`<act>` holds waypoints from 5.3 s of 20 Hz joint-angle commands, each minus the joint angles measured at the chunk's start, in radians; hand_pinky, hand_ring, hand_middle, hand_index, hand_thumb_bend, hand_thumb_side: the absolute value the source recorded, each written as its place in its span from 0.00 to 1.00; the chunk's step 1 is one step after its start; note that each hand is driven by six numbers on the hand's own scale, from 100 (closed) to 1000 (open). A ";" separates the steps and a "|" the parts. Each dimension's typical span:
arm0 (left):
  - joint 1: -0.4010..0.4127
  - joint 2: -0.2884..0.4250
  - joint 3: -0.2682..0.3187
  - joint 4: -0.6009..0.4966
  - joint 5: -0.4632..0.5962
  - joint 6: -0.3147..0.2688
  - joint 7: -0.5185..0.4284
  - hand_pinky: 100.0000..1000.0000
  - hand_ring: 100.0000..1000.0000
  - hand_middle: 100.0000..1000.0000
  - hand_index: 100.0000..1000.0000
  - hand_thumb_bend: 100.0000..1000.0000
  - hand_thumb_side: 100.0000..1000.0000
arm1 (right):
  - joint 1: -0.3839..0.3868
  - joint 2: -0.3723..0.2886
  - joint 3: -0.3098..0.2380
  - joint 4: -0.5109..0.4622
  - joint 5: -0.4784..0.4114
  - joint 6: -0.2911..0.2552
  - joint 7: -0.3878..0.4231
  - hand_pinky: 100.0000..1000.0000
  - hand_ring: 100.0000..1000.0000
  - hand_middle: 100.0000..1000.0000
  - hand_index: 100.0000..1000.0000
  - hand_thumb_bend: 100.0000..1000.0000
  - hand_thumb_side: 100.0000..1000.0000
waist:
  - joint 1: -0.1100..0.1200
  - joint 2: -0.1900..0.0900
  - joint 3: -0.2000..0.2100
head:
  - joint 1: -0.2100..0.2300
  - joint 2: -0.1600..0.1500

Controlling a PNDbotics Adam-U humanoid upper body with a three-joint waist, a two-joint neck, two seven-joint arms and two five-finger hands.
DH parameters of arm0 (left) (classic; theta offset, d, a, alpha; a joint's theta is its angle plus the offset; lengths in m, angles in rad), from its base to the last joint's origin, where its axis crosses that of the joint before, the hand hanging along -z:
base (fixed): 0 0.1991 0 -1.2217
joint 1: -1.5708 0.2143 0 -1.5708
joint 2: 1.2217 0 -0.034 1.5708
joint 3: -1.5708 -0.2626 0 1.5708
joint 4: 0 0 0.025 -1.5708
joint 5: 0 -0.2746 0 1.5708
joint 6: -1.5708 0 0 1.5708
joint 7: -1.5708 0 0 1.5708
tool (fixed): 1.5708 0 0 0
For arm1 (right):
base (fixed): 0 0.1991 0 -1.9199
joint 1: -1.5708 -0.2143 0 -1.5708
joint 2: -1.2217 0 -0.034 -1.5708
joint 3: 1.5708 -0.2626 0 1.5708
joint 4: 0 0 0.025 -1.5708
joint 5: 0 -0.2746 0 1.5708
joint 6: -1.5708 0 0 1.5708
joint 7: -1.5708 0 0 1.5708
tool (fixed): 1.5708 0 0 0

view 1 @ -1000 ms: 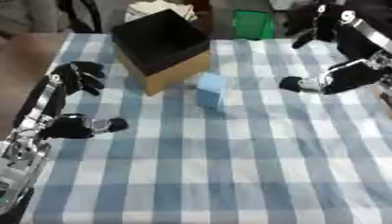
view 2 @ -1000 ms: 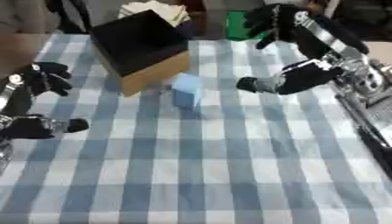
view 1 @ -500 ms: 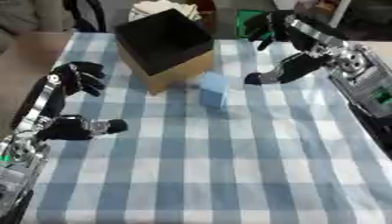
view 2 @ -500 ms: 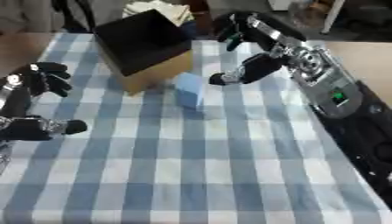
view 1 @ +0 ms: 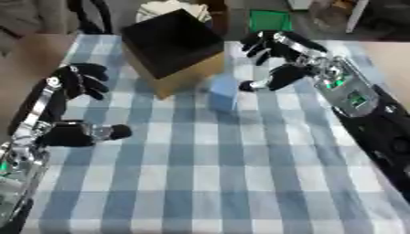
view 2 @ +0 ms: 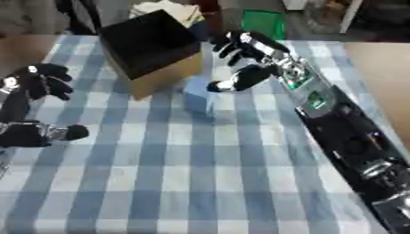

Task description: Pick up objects on the table and place them in the box.

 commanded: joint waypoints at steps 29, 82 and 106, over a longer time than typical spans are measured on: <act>-0.024 0.001 -0.008 -0.008 0.007 -0.001 -0.025 0.53 0.56 0.58 0.72 0.98 0.17 | -0.058 0.089 -0.082 0.217 0.129 -0.052 -0.038 0.64 0.75 0.71 0.83 0.57 0.04 | 0.007 -0.021 0.022 | -0.020 0.009; -0.051 -0.024 -0.042 -0.015 0.011 -0.009 -0.060 0.53 0.57 0.58 0.72 0.97 0.17 | -0.135 -0.005 -0.038 -0.019 0.246 0.058 -0.242 0.54 0.52 0.30 0.42 0.49 0.00 | -0.017 -0.006 0.101 | -0.068 -0.028; -0.223 -0.123 -0.124 -0.059 0.026 -0.030 -0.157 0.53 0.57 0.58 0.72 0.98 0.15 | -0.226 -0.040 -0.161 0.171 0.361 -0.029 -0.281 0.60 0.65 0.53 0.68 0.55 0.00 | -0.074 0.101 0.322 | -0.210 -0.172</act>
